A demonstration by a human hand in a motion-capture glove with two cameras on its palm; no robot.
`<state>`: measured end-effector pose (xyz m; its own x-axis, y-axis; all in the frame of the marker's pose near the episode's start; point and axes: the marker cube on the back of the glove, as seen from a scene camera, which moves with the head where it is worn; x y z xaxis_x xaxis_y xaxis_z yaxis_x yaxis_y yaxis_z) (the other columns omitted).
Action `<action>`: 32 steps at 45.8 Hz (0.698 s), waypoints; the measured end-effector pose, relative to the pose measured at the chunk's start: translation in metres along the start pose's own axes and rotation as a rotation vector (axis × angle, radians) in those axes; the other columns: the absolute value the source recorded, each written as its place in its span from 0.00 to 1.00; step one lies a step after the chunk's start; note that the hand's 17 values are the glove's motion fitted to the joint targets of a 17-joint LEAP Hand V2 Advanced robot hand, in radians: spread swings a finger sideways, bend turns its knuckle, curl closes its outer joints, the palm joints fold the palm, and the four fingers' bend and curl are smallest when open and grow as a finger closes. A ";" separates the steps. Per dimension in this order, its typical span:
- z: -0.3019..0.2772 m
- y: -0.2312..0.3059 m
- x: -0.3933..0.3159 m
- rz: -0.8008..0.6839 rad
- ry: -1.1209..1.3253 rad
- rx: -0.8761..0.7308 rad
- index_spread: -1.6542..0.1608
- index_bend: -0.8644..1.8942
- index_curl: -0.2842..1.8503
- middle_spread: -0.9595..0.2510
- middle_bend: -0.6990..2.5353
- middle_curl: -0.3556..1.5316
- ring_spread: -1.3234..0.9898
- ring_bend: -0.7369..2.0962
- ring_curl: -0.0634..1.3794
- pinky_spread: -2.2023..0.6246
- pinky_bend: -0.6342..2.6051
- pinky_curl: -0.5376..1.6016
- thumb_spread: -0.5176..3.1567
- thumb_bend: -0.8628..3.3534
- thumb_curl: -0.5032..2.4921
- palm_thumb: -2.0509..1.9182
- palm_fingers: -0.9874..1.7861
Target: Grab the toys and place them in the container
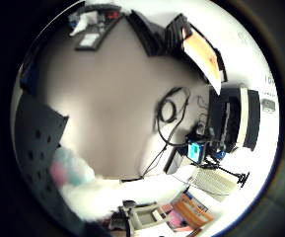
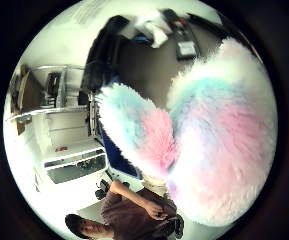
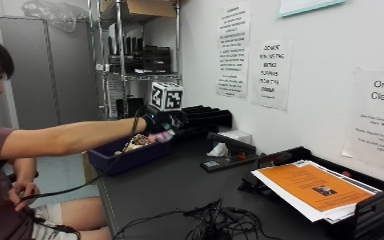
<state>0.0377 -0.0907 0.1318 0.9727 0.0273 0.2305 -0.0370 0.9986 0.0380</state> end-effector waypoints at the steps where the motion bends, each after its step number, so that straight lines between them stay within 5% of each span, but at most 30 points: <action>1: -0.009 0.001 -0.010 -0.020 -0.005 0.015 0.73 0.65 0.26 0.60 0.60 0.68 0.43 0.76 0.50 0.64 0.50 0.48 0.32 0.22 0.40 0.67 0.77; 14: -0.069 0.029 -0.134 -0.284 -0.003 0.105 0.74 0.70 0.31 0.61 0.62 0.69 0.43 0.77 0.51 0.64 0.51 0.49 0.28 0.22 0.44 0.67 0.75; 32: -0.017 0.066 -0.266 -0.569 0.070 0.033 0.75 0.69 0.36 0.62 0.63 0.69 0.43 0.78 0.52 0.63 0.52 0.50 0.26 0.20 0.47 0.68 0.74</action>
<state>-0.2201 -0.0312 0.0566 0.8542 -0.5102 0.1002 0.4909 0.8549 0.1678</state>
